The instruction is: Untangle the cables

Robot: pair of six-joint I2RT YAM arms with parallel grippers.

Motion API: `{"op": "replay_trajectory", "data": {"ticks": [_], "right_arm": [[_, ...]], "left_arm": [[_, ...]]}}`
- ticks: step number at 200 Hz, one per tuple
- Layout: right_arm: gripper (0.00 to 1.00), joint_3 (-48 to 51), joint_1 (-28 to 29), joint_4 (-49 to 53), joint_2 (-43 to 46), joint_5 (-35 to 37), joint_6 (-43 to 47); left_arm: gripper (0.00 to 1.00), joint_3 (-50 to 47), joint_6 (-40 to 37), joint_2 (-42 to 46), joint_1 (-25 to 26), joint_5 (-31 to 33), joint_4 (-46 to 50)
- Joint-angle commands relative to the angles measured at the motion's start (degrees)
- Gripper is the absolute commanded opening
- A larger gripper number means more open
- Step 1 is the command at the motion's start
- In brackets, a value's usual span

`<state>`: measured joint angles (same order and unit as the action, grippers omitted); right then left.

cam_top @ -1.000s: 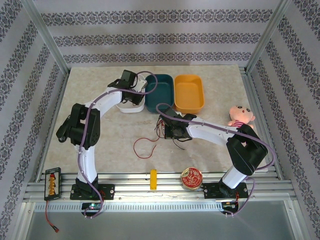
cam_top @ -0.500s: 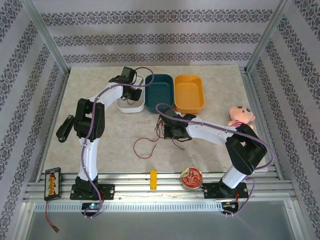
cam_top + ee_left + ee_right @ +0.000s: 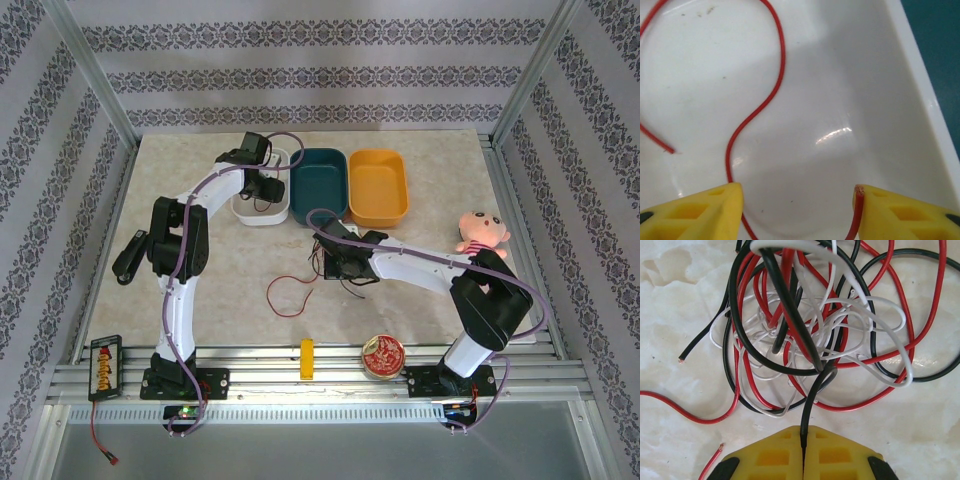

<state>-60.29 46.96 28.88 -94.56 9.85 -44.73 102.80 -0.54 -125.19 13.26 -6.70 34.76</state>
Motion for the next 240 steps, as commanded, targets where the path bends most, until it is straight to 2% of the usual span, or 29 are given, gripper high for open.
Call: {"op": "replay_trajectory", "data": {"ticks": [1, 34, 85, 136, 193, 240], "right_arm": [[0.09, -1.4, 1.2, 1.0, 1.3, 3.8, -0.6], [0.19, -1.2, 1.8, 1.3, 1.8, 4.4, -0.7], [0.32, -2.4, 2.0, 4.0, 2.3, 6.5, -0.5], [0.4, -2.4, 2.0, 4.8, 6.0, 7.7, 0.8], [0.46, -0.9, 1.7, 5.6, 10.0, 8.1, 1.6], [0.46, -1.9, 1.9, 7.2, 13.0, 8.3, 1.9]], "left_arm": [[0.65, 0.7, 1.8, 5.9, -0.7, 4.6, 3.1], [0.75, -0.6, 3.2, 11.1, -0.8, 7.9, 3.4], [0.81, -5.0, 5.3, 21.3, -0.7, 10.4, 4.5], [1.0, -15.3, 10.1, 34.4, -0.7, 8.6, 0.6], [0.99, -21.8, 13.5, 42.3, -0.8, 4.7, -1.5], [1.0, -35.3, 18.2, 50.6, -0.4, -1.8, -7.8]]}}
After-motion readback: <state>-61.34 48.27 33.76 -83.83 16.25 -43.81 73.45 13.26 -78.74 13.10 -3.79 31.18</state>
